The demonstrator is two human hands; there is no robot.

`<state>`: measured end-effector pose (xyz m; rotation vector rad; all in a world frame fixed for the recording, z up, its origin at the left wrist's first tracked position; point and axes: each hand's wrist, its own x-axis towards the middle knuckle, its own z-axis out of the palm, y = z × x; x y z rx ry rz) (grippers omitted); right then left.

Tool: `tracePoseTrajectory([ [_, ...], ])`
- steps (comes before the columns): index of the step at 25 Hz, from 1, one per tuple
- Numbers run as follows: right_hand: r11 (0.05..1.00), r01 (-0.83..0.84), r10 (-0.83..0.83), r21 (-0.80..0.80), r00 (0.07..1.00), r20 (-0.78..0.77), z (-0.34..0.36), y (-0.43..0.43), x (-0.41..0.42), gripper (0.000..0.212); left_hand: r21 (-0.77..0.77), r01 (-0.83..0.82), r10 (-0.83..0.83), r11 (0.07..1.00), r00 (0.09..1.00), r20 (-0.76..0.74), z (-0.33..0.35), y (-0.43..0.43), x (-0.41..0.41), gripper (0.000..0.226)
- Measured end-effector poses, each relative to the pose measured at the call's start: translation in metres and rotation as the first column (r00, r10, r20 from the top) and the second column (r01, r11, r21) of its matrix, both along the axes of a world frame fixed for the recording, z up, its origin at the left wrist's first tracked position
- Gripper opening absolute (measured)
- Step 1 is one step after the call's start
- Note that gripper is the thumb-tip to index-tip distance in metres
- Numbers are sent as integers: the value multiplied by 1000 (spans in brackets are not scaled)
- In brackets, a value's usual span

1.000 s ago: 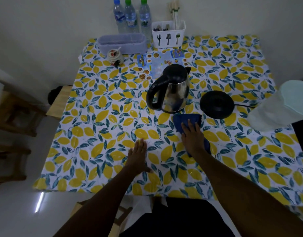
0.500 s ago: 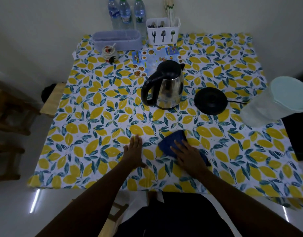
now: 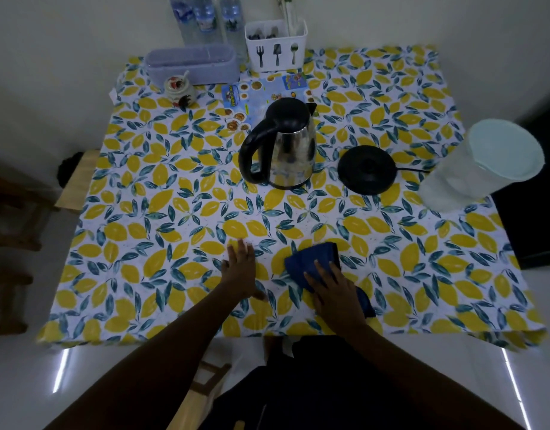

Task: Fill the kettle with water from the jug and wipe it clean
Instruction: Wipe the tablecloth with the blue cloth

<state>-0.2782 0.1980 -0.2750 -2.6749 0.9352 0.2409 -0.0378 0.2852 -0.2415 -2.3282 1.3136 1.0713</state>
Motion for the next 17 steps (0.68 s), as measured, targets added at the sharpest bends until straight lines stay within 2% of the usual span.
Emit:
tracePoseTrajectory([
  [2, 999, -38, 38, -10, 999, 13, 0, -18, -20, 54, 8, 8, -8, 1000, 1000, 17, 0, 0, -3, 147],
  [4, 992, 122, -122, -8, 991, 57, 3, -49, -32, 50, 16, 8, -8, 1000, 1000, 24, -1, 0, -3, 148],
  [7, 908, 419, -420, 26, 906, 61, 9, -82, -34, 49, 39, 8, -10, 999, 999, 45, -1, -3, -5, 150],
  [9, 868, 496, -496, 11, 868, 33, 13, -78, -24, 50, 44, 2, -4, 999, 999, 46, -4, -3, -5, 151],
  [11, 888, 460, -460, 11, 888, 18, 17, -54, -13, 52, 49, -6, 4, 999, 999, 47, -6, -3, -5, 152],
  [14, 971, 233, -233, 42, 972, -15, 12, 4, -12, 56, 47, -18, 16, 999, 999, 41, -9, -5, -4, 152],
  [17, 990, 131, -131, 59, 991, -6, 8, 23, -19, 59, 47, -21, 19, 999, 999, 36, -8, -5, -5, 152],
])
